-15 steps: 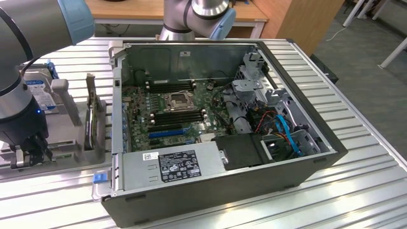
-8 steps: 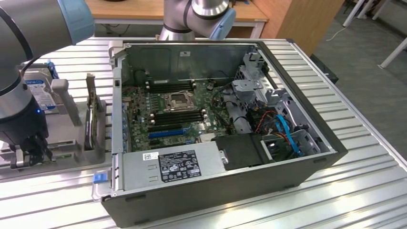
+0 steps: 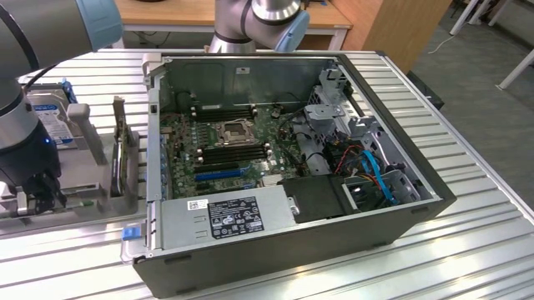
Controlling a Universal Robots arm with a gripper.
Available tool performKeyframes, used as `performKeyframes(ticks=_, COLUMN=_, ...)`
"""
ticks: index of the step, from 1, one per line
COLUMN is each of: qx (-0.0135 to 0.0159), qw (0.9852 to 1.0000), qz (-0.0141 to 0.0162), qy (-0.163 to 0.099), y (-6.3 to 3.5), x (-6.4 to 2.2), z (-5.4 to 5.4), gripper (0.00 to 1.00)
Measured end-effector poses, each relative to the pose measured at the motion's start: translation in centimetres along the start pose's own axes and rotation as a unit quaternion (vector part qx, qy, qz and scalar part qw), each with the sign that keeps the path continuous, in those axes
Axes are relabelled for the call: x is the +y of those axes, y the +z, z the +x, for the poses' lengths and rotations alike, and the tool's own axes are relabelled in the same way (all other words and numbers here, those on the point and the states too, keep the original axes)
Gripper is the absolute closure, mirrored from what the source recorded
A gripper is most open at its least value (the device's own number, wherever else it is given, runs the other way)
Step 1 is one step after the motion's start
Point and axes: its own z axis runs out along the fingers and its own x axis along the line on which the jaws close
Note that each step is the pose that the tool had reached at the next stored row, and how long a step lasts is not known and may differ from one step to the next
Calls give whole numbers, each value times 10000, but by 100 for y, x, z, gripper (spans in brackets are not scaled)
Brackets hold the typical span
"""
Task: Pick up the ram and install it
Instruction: 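Pick up the ram and move it above insertion slot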
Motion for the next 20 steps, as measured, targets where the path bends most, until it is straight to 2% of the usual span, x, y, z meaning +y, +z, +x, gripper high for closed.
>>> performKeyframes(ticks=11, qx=0, qw=10000, qz=0, qy=0, y=-179, x=8, z=-4, gripper=89)
performKeyframes(ticks=20, qx=0, qw=10000, qz=0, qy=0, y=-391, x=18, z=-10, gripper=89)
